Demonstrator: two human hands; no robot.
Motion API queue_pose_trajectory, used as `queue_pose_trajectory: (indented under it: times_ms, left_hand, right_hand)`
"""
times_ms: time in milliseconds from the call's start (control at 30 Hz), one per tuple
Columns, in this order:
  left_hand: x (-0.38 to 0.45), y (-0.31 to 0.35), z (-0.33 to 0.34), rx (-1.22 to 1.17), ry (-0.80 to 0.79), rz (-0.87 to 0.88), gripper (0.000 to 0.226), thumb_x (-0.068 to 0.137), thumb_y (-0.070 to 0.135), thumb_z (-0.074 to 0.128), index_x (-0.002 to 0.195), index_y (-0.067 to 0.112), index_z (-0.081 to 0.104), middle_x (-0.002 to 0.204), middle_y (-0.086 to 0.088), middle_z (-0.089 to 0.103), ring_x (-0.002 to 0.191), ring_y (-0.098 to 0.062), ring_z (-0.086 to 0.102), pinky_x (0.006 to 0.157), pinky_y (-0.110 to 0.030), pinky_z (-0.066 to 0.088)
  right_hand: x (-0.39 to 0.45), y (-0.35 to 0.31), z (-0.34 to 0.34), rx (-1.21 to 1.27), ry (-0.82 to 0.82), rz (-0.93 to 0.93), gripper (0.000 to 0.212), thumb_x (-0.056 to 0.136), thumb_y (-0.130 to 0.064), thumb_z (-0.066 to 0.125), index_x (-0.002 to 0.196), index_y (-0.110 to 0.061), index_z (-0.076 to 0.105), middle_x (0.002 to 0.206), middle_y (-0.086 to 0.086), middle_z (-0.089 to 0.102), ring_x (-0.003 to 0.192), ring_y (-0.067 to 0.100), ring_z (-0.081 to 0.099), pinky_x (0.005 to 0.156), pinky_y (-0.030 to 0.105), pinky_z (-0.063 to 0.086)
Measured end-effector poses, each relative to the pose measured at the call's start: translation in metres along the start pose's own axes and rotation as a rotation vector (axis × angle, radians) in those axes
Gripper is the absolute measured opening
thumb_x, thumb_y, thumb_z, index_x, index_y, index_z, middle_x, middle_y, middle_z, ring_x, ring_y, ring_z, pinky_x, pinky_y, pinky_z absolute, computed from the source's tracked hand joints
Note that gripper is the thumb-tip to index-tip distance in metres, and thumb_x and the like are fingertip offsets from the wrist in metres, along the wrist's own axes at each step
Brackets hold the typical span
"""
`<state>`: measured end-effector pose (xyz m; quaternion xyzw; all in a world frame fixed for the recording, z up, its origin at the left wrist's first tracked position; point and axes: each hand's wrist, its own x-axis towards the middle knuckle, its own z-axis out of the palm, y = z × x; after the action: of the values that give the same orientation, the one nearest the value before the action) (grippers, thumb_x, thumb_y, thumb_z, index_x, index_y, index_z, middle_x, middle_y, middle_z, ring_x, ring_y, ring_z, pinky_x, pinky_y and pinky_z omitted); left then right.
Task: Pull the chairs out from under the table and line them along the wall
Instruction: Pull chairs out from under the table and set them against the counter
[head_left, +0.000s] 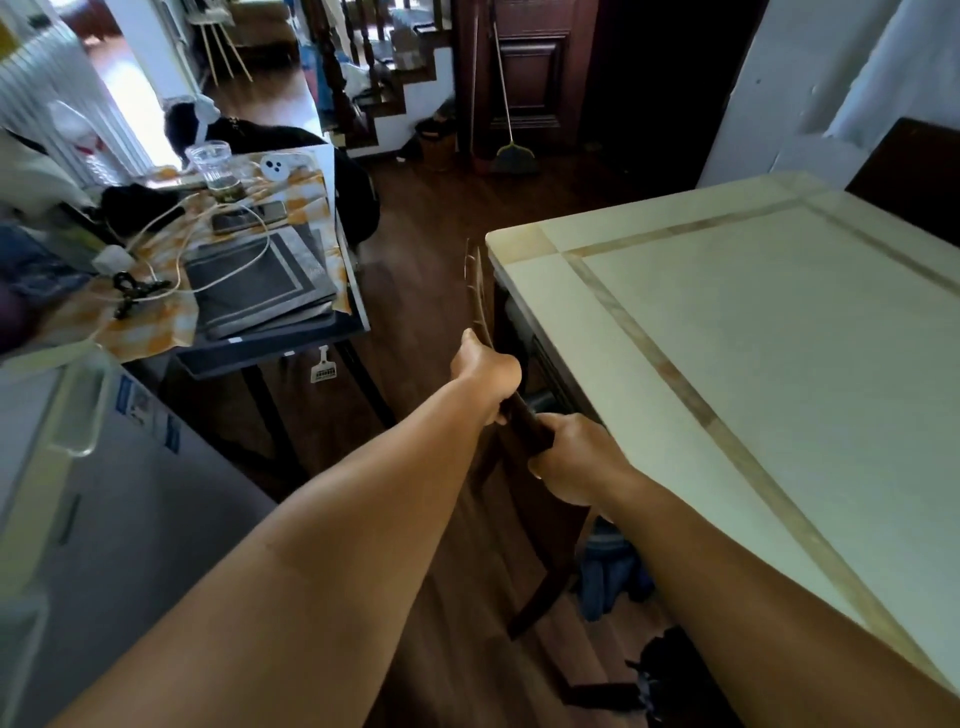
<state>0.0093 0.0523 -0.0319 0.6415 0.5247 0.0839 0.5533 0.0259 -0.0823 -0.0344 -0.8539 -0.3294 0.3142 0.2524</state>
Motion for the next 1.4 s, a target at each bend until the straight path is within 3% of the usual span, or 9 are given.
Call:
queue_pose_trajectory:
  times_ms: [67,167,267,400,600,867,1067,1200,1400]
  left_hand:
    - [0.001,-0.007,-0.017,0.025,0.026,0.007,0.07,0.086,-0.001,0.05,0.147,0.027,0.029,0.128,-0.009,0.054,0.072,-0.025,0.057,0.051,-0.043,0.061]
    - [0.003,-0.019,-0.051,0.061,0.07,0.02,0.067,0.086,0.0,0.048,0.146,0.028,0.033,0.127,-0.008,0.054,0.082,-0.027,0.059,0.051,-0.04,0.06]
    - [0.003,-0.034,-0.087,0.094,0.111,0.014,0.063,0.084,-0.002,0.045,0.14,0.027,0.04,0.126,-0.01,0.056,0.099,-0.034,0.06,0.062,-0.047,0.061]
    - [0.0,-0.048,-0.118,0.098,0.166,0.035,0.048,0.082,-0.003,0.045,0.121,0.025,0.054,0.111,-0.011,0.061,0.097,-0.033,0.06,0.075,-0.048,0.059]
    - [-0.013,-0.089,-0.192,0.068,0.205,0.019,0.056,0.086,0.0,0.05,0.135,0.027,0.045,0.115,-0.005,0.056,0.095,-0.025,0.051,0.052,-0.03,0.04]
    - [-0.032,-0.131,-0.252,0.08,0.356,-0.027,0.049,0.081,-0.002,0.053,0.123,0.022,0.054,0.111,-0.005,0.059,0.11,-0.029,0.056,0.093,-0.044,0.051]
    - [-0.047,-0.15,-0.28,0.02,0.38,-0.038,0.056,0.087,-0.006,0.048,0.137,0.018,0.049,0.127,-0.011,0.059,0.114,-0.031,0.055,0.08,-0.033,0.046]
    - [-0.057,-0.152,-0.282,0.01,0.366,-0.036,0.058,0.088,-0.006,0.048,0.14,0.019,0.045,0.132,-0.012,0.057,0.121,-0.032,0.053,0.093,-0.037,0.048]
    - [-0.087,-0.138,-0.283,-0.026,0.456,0.002,0.064,0.09,0.027,0.061,0.147,0.014,0.035,0.139,-0.011,0.053,0.123,-0.03,0.054,0.095,-0.034,0.046]
  right_hand:
    - [-0.002,-0.014,0.015,-0.018,0.004,-0.036,0.025,0.084,-0.012,0.053,0.105,-0.024,0.062,0.079,-0.002,0.061,0.068,0.014,0.057,0.048,0.024,0.036]
    - [-0.004,-0.04,0.043,-0.005,-0.006,-0.083,0.022,0.083,-0.015,0.051,0.101,-0.02,0.061,0.092,0.004,0.065,0.081,0.023,0.061,0.056,0.027,0.041]
    - [-0.01,-0.067,0.073,0.021,-0.042,-0.119,0.018,0.082,-0.018,0.05,0.097,-0.019,0.059,0.091,0.006,0.065,0.079,0.027,0.059,0.055,0.028,0.04]
    - [-0.015,-0.089,0.1,0.06,-0.059,-0.14,0.019,0.084,-0.022,0.049,0.1,-0.017,0.059,0.093,0.007,0.066,0.083,0.028,0.06,0.061,0.029,0.037]
    - [-0.04,-0.141,0.152,0.06,-0.14,-0.172,0.025,0.085,-0.02,0.053,0.11,-0.018,0.056,0.101,0.006,0.065,0.09,0.027,0.061,0.06,0.027,0.038]
    - [-0.066,-0.179,0.207,0.056,-0.222,-0.187,0.046,0.088,-0.023,0.054,0.131,-0.014,0.044,0.125,0.01,0.058,0.114,0.03,0.056,0.084,0.034,0.046]
    - [-0.08,-0.196,0.234,0.077,-0.274,-0.222,0.025,0.086,-0.02,0.054,0.11,-0.017,0.052,0.102,0.006,0.061,0.092,0.026,0.059,0.07,0.035,0.049]
    - [-0.08,-0.199,0.239,0.06,-0.253,-0.237,0.02,0.086,-0.023,0.053,0.105,-0.017,0.05,0.095,0.004,0.057,0.083,0.023,0.054,0.066,0.033,0.042]
    - [-0.081,-0.18,0.234,0.247,-0.344,-0.197,0.078,0.085,-0.052,0.054,0.147,-0.021,0.019,0.145,0.008,0.045,0.127,0.028,0.047,0.099,0.038,0.043]
